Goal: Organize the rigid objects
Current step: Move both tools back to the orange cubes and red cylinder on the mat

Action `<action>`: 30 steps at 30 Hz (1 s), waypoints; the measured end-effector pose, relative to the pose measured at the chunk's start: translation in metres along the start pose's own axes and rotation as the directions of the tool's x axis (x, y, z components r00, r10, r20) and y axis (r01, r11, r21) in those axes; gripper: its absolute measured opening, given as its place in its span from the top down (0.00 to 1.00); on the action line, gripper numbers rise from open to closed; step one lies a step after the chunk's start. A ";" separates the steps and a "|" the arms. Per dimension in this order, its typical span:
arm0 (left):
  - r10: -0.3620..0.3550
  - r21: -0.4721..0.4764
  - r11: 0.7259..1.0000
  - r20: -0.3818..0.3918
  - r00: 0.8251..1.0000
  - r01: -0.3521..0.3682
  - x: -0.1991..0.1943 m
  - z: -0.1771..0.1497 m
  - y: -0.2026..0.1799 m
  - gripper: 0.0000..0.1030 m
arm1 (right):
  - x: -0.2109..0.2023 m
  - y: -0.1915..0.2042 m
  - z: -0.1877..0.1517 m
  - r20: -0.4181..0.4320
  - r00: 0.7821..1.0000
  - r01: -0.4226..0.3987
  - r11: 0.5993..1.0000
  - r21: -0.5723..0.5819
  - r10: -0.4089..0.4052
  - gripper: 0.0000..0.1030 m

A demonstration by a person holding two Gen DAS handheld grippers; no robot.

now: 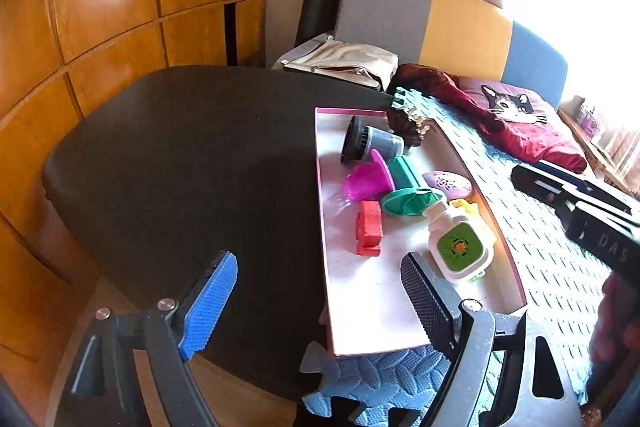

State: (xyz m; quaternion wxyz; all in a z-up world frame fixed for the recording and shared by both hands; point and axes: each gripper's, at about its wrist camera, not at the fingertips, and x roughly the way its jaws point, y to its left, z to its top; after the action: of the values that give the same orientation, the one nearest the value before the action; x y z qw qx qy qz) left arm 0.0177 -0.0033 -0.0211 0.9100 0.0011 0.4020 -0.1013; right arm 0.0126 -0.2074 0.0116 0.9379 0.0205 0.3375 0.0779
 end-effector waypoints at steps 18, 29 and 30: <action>-0.091 0.164 0.982 0.001 0.996 0.090 -0.004 0.020 -0.072 0.18 | -0.054 -0.188 -0.039 -0.007 0.926 0.371 0.910 0.183 -0.377 0.58; -0.210 0.335 0.919 -0.031 0.977 0.208 0.009 0.039 -0.173 0.18 | -0.098 -0.332 -0.109 -0.183 0.811 0.531 0.570 0.627 -0.555 0.58; -0.222 0.345 0.912 -0.042 0.974 0.223 0.012 0.039 -0.183 0.18 | -0.103 -0.336 -0.113 -0.186 0.811 0.524 0.546 0.654 -0.555 0.58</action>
State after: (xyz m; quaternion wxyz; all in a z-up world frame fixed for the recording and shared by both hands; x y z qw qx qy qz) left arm 0.0203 -0.1881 0.0107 0.8776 0.1161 0.3762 -0.2735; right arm -0.0928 -0.5573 -0.0412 0.8481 0.2578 0.3113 -0.3426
